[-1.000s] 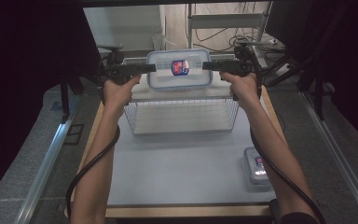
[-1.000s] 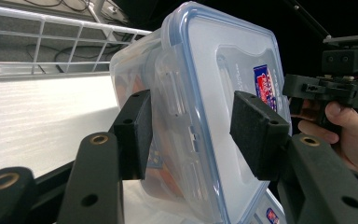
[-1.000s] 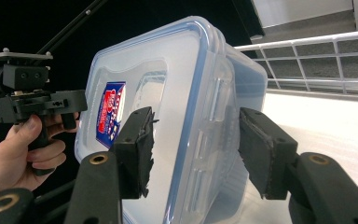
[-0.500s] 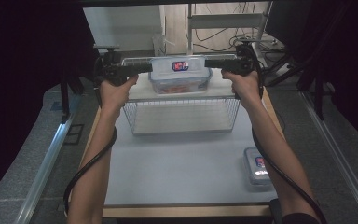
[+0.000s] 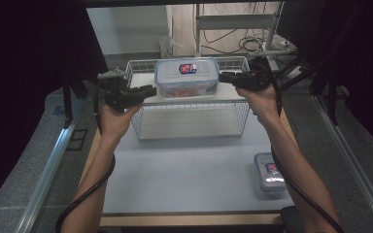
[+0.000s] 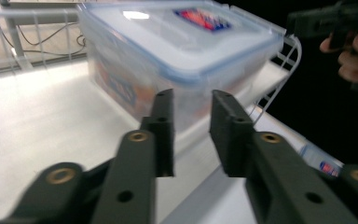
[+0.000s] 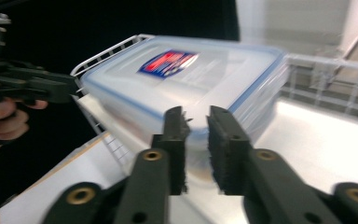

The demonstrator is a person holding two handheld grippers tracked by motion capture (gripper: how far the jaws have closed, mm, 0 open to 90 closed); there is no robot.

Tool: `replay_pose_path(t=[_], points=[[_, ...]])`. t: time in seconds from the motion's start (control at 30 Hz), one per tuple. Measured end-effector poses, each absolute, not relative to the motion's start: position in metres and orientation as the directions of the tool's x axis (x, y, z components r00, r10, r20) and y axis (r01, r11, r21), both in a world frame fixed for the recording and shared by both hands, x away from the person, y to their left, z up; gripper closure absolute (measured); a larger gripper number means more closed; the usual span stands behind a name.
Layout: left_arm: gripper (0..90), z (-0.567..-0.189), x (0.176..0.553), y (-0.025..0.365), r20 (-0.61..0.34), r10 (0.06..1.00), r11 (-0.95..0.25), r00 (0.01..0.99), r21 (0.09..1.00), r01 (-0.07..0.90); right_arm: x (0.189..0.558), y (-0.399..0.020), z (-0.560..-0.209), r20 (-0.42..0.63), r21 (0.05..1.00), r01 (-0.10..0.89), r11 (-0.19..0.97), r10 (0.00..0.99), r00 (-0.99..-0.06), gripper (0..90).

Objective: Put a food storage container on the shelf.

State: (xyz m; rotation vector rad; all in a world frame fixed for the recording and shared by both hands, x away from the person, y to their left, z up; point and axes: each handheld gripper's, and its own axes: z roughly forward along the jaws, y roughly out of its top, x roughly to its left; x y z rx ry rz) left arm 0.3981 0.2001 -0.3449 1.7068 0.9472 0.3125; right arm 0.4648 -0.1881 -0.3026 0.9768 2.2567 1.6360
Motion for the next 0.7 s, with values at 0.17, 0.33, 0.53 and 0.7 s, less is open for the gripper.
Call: replay_pose_path(t=[0.17,0.33,0.53,0.7], points=[[88.1,-0.354,0.401,0.195,-0.243,0.717,-0.089,0.653,0.897,0.432,0.458,-0.182,-0.321,0.224,0.891,0.407,0.202,0.583,-0.781,85.8],[89.9,-0.353,0.410,0.186,-0.239,0.718,-0.094,0.653,0.897,0.432,0.460,-0.173,-0.334,0.203,0.883,0.404,0.237,0.584,-0.786,86.9],[89.9,-0.352,0.417,0.183,-0.239,0.736,-0.086,0.634,0.895,0.438,0.463,-0.169,-0.339,0.208,0.879,0.412,0.241,0.583,-0.785,86.9],[89.7,-0.353,0.419,0.183,-0.249,0.735,-0.078,0.630,0.892,0.445,0.464,-0.168,-0.340,0.207,0.878,0.413,0.244,0.583,-0.785,86.9]])
